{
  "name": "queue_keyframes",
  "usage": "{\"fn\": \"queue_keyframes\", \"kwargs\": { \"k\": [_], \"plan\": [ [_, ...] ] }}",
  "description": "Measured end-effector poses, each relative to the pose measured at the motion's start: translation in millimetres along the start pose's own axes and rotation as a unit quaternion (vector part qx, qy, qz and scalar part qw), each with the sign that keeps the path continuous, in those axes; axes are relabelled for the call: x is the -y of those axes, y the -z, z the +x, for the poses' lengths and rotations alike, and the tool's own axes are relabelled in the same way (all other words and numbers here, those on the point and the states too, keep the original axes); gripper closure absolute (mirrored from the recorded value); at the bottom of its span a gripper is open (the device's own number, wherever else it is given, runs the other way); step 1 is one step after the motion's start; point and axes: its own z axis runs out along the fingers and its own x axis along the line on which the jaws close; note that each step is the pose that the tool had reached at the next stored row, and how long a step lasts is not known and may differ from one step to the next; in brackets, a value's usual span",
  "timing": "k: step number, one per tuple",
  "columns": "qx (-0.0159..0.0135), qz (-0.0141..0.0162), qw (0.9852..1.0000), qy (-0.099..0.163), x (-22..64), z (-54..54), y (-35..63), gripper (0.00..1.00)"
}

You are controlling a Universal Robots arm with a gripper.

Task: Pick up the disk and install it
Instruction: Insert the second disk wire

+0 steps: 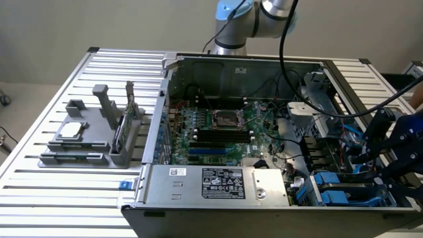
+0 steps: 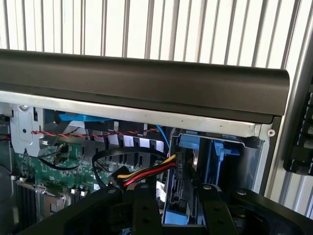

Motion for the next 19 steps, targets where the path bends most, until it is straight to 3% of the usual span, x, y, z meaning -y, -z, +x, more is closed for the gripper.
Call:
{"fn": "queue_keyframes", "kwargs": {
  "k": [4, 6, 8, 19],
  "plan": [
    [0.0004, -0.0009, 1.0000, 0.000, -0.2, -0.1, -0.2, 0.65],
    [0.0005, -0.0010, 1.0000, 0.000, -0.2, -0.1, -0.2, 0.78],
    [0.0006, -0.0010, 1.0000, 0.000, -0.2, -0.1, -0.2, 0.83],
    [0.0015, -0.0010, 1.0000, 0.000, 3.8, 0.9, 2.5, 0.83]
  ]
}}
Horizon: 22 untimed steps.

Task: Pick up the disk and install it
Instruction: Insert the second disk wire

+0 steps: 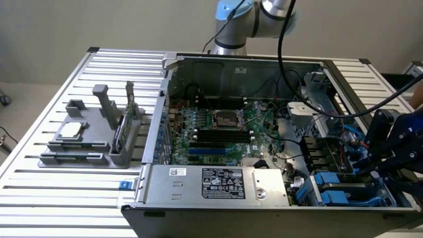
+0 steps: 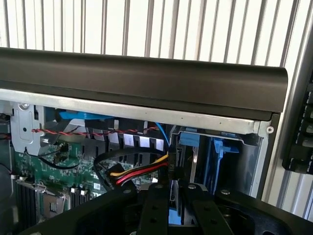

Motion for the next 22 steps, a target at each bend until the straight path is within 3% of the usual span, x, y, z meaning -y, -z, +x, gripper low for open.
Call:
{"fn": "queue_keyframes", "kwargs": {
  "k": [3, 6, 7, 10, 12, 15, 18, 20, 22],
  "plan": [
    [0.0021, 0.0002, 1.0000, 0.000, 1.7, 0.5, 1.6, 0.83],
    [0.0075, 0.0028, 1.0000, -0.001, 2.5, 0.7, 2.2, 0.83],
    [0.0099, 0.0054, 0.9999, -0.002, 2.6, 0.7, 2.2, 0.83],
    [0.0178, 0.0195, 0.9996, -0.006, 2.5, 1.9, 1.9, 0.83],
    [0.0185, 0.0254, 0.9995, -0.007, 2.2, 3.3, 0.7, 0.83],
    [0.0186, 0.0302, 0.9993, -0.008, 0.1, 7.5, -2.3, 0.83],
    [0.0207, 0.0343, 0.9992, -0.009, -5.0, 11.0, -5.1, 0.83],
    [0.0250, 0.0362, 0.9990, -0.010, -7.5, 12.8, -6.4, 0.83],
    [0.0345, 0.0386, 0.9986, -0.011, -8.9, 14.2, -7.0, 0.83]
  ]
}}
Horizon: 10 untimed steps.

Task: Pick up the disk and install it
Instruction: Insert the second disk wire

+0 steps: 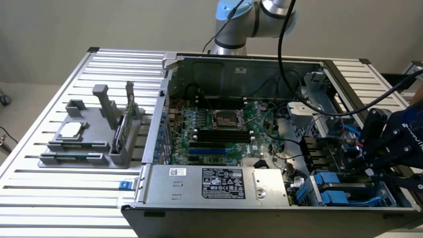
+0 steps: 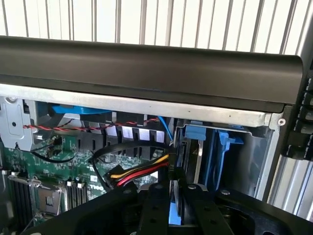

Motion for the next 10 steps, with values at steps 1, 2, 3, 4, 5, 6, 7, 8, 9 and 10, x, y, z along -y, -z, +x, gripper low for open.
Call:
{"fn": "queue_keyframes", "kwargs": {
  "k": [1, 2, 3, 4, 5, 6, 7, 8, 9, 10],
  "plan": [
    [0.0060, 0.0013, 1.0000, -0.001, -0.2, 0.6, -0.2, 0.83],
    [0.0118, 0.0024, 0.9999, -0.002, -0.3, 1.1, -0.3, 0.83],
    [0.0160, 0.0034, 0.9999, -0.003, -0.3, 1.5, -0.4, 0.83],
    [0.0187, 0.0042, 0.9998, -0.004, -0.3, 1.9, -0.5, 0.83],
    [0.0213, 0.0047, 0.9997, -0.005, -0.4, 2.4, -0.5, 0.83],
    [0.0227, 0.0047, 0.9997, -0.005, -0.4, 2.5, -0.5, 0.83],
    [0.0232, 0.0048, 0.9997, -0.005, -0.4, 2.4, -0.6, 0.83],
    [0.0236, 0.0048, 0.9997, -0.005, -0.4, 2.4, -0.5, 0.83],
    [0.0242, 0.0049, 0.9997, -0.005, -0.4, 2.8, -0.5, 0.83],
    [0.0263, 0.0052, 0.9996, -0.006, -0.5, 3.6, -0.6, 0.83]
  ]
}}
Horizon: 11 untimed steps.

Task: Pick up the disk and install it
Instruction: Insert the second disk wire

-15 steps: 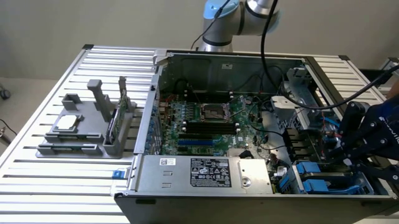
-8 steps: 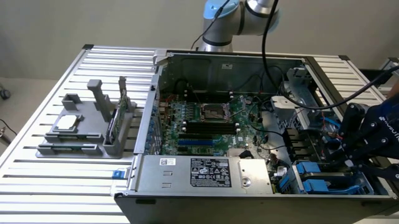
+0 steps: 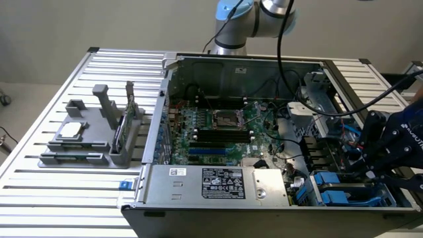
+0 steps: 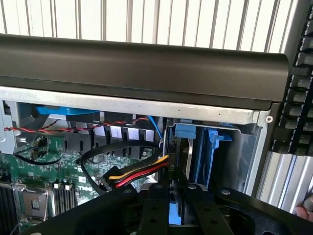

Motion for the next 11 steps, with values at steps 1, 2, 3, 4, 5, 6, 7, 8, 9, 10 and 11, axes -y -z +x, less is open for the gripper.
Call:
{"fn": "queue_keyframes", "kwargs": {
  "k": [1, 2, 3, 4, 5, 6, 7, 8, 9, 10, 11],
  "plan": [
    [0.0029, 0.0008, 1.0000, -0.001, -0.1, 0.8, -0.1, 0.83],
    [0.0057, 0.0020, 1.0000, -0.001, -0.2, 1.5, -0.3, 0.83],
    [0.0081, 0.0030, 1.0000, -0.002, -0.2, 2.0, -0.2, 0.83],
    [0.0102, 0.0039, 0.9999, -0.003, -0.3, 2.5, -0.3, 0.83],
    [0.0120, 0.0046, 0.9999, -0.004, -0.4, 3.0, -0.3, 0.83],
    [0.0130, 0.0050, 0.9999, -0.004, -0.7, 3.5, -0.3, 0.83],
    [0.0135, 0.0051, 0.9999, -0.005, -0.8, 4.0, -0.3, 0.83],
    [0.0137, 0.0053, 0.9999, -0.006, -1.1, 4.7, -0.4, 0.83],
    [0.0139, 0.0054, 0.9999, -0.006, -1.6, 5.3, -0.3, 0.83],
    [0.0141, 0.0055, 0.9999, -0.008, -2.1, 5.7, -0.3, 0.83],
    [0.0143, 0.0056, 0.9998, -0.009, -2.8, 6.0, -0.2, 0.83]
  ]
}}
